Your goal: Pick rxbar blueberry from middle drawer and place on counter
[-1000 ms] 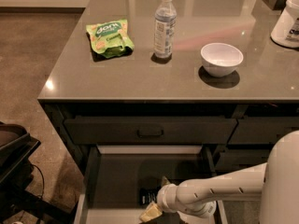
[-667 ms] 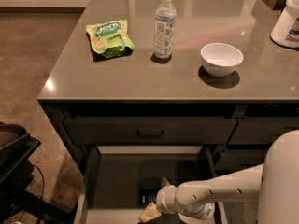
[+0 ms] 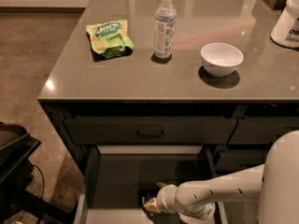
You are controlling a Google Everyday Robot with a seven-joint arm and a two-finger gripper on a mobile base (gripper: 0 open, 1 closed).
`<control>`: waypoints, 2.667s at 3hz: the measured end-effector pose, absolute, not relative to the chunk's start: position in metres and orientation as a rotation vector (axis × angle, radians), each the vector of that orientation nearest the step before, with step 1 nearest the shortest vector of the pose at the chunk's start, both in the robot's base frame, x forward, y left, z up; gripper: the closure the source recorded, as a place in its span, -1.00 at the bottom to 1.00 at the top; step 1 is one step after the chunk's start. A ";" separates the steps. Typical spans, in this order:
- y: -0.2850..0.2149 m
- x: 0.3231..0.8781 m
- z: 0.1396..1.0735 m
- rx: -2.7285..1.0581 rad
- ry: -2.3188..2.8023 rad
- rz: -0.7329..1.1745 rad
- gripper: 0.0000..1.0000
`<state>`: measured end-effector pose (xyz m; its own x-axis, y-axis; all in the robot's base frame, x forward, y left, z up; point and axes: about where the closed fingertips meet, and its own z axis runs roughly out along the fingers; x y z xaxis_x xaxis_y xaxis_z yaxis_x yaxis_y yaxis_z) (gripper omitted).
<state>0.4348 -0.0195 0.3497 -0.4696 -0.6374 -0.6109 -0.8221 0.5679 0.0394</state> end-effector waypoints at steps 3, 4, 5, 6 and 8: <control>-0.019 0.435 0.350 -1.165 2.258 0.447 1.00; -0.019 0.435 0.350 -1.165 2.258 0.447 1.00; -0.020 0.426 0.379 -1.190 2.224 0.484 1.00; -0.026 0.392 0.437 -1.109 2.235 0.518 1.00; -0.002 0.290 0.538 -0.987 2.342 0.584 1.00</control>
Offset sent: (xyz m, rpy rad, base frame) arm 0.0000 0.0000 0.0000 0.0000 0.0000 0.0000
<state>0.2899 -0.0019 0.5376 -0.5945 -0.5186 -0.6146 -0.7465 0.6401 0.1819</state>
